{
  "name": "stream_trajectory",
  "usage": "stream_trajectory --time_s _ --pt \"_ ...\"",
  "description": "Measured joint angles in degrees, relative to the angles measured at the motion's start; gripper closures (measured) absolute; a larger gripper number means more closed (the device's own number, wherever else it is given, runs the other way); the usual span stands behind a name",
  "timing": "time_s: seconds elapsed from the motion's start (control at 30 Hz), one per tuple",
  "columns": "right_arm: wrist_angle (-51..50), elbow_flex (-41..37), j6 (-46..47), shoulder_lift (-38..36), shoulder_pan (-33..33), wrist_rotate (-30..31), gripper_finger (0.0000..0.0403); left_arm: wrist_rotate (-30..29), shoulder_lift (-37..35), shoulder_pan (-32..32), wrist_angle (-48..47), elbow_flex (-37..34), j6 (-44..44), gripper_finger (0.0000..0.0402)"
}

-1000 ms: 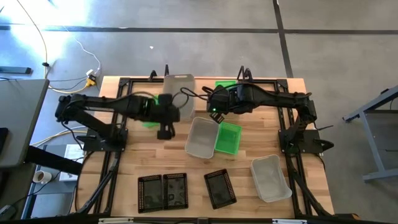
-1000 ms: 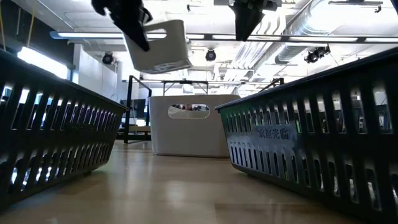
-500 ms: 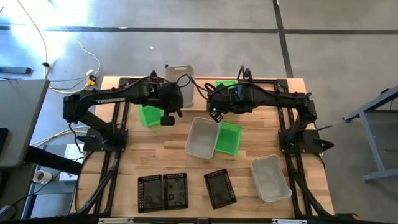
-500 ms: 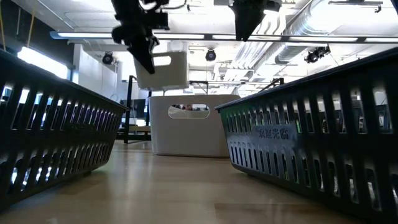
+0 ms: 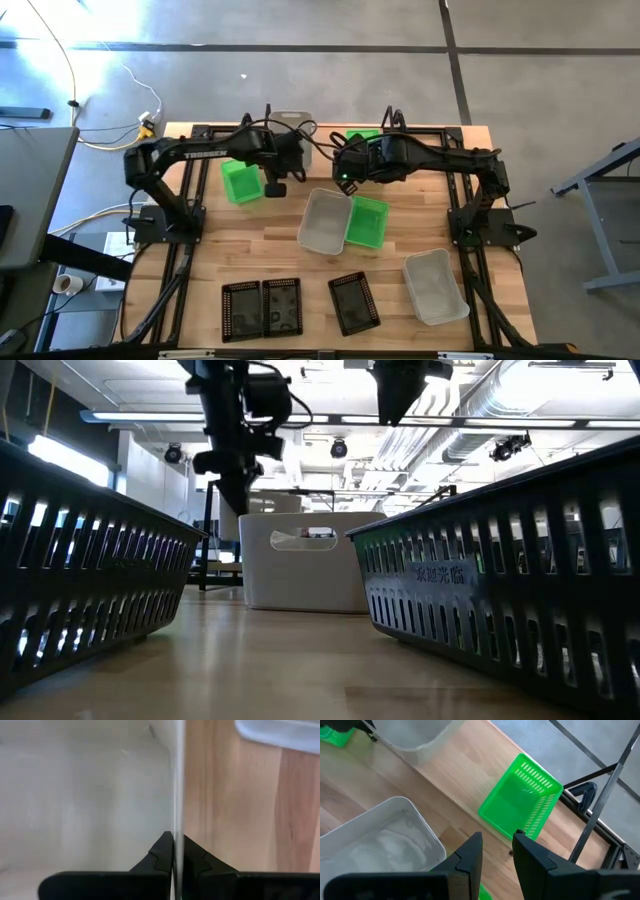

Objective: Stack baskets on shelf by color
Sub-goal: Put the top left gray bin on the shelf

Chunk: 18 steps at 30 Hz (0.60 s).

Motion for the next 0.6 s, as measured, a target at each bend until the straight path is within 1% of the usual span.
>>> stream_trajectory --time_s 0.13,0.33,0.6 --pt "0.0 0.0 0.31 0.0 0.0 0.0 0.0308 1.44 2.09 0.74 -0.23 0.0 0.42 0.0401" --pt "-0.02 0.0 0.27 0.01 0.0 -0.01 0.0308 1.49 3.94 1.33 -0.17 0.0 1.21 0.0401" --pt "-0.09 0.0 0.3 0.0 0.36 -0.29 0.0308 0.83 4.02 3.65 0.33 0.0 1.23 0.0401"
